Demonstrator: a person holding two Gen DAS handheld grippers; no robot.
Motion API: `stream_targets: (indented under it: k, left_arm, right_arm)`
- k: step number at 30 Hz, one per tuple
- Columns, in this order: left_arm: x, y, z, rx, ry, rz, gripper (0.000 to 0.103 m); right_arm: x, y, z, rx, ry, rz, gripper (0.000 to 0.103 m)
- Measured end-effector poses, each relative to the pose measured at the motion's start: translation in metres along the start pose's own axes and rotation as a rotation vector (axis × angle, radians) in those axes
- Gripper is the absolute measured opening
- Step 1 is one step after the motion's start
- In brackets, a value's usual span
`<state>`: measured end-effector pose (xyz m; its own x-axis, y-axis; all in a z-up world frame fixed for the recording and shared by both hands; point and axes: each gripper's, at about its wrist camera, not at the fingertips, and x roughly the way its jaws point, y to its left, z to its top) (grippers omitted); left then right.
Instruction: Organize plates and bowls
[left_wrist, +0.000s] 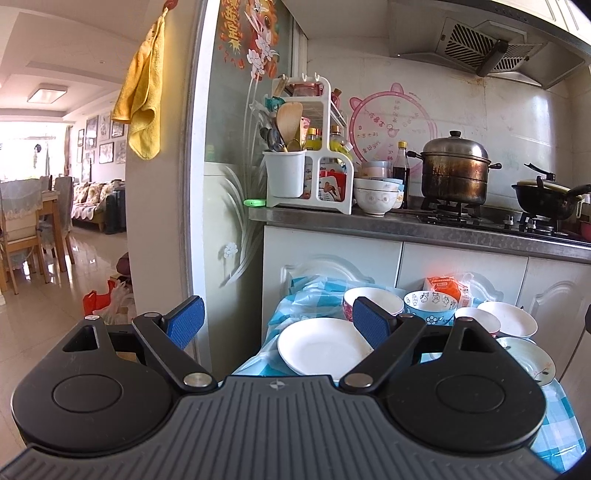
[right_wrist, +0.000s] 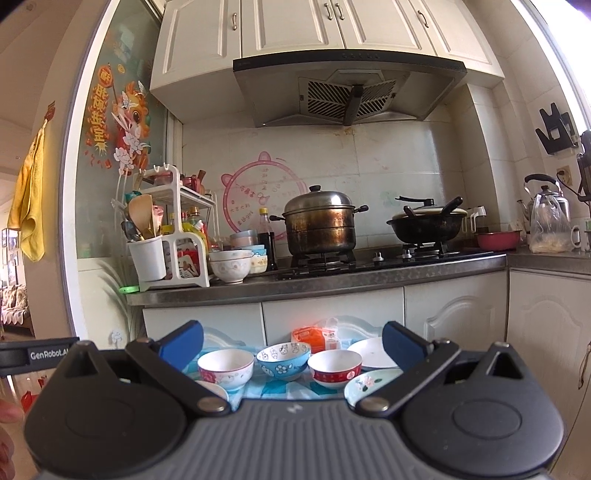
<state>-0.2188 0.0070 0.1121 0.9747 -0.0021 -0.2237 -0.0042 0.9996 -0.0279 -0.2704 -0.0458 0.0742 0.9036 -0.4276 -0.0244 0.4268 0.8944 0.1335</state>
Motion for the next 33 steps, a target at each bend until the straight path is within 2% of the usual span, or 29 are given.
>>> stream_targets:
  k: [10, 22, 27, 33]
  left_arm:
    - [0.011, -0.004, -0.006, -0.008, 0.035, 0.002, 0.103]
    - [0.031, -0.007, -0.018, -0.012, 0.111, -0.015, 0.103]
    - [0.050, -0.018, -0.030, -0.021, 0.151, -0.020, 0.103]
    - [0.075, -0.027, -0.056, -0.058, 0.245, -0.098, 0.103]
  right_arm:
    - [0.008, -0.005, -0.006, 0.006, 0.037, -0.003, 0.102]
    - [0.024, -0.006, -0.028, -0.020, 0.143, -0.052, 0.102]
    - [0.037, -0.027, -0.052, 0.008, 0.177, -0.060, 0.102]
    - [0.060, -0.065, -0.075, 0.099, 0.256, -0.100, 0.102]
